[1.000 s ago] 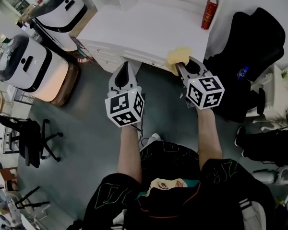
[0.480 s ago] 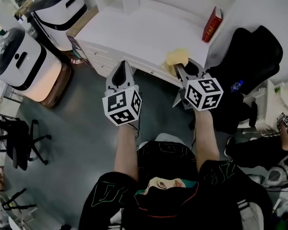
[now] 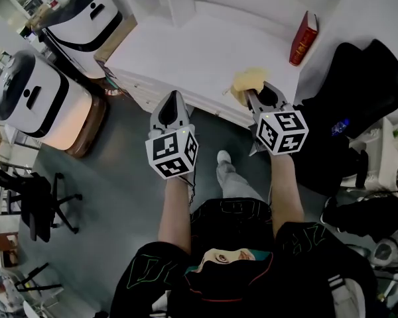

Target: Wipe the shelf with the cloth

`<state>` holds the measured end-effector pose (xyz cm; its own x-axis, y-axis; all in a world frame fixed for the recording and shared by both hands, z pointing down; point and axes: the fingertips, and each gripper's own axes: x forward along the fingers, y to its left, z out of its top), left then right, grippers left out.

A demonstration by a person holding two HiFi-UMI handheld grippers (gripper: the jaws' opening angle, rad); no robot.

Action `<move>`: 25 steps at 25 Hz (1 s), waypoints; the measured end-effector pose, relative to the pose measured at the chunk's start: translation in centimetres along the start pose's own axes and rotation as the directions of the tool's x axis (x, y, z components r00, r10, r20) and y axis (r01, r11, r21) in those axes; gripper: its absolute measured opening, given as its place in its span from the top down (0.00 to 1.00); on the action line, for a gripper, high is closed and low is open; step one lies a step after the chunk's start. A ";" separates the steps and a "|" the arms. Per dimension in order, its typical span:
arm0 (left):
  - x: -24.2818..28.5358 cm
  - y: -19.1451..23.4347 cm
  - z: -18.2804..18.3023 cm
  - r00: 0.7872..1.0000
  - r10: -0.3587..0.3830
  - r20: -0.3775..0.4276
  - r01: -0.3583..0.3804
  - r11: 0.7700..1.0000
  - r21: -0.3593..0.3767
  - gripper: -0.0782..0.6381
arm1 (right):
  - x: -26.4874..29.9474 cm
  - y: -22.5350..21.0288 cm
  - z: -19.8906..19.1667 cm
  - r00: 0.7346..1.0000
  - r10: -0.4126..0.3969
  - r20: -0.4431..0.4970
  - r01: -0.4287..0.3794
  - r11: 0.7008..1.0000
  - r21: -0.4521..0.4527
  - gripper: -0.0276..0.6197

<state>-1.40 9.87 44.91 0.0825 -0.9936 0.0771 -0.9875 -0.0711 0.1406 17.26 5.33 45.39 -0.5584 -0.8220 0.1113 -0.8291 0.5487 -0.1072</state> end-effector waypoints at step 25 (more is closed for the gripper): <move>24.7 1.5 4.8 0.998 0.066 0.010 -0.066 0.998 0.006 0.89 | 25.7 -9.8 3.5 0.980 0.196 0.024 -0.198 0.969 0.145 0.86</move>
<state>-1.50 -15.23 42.29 0.0162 -0.9969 0.0764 -0.9916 -0.0061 0.1294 11.11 -21.72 45.83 -0.7094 -0.7019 0.0641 -0.6895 0.6724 -0.2693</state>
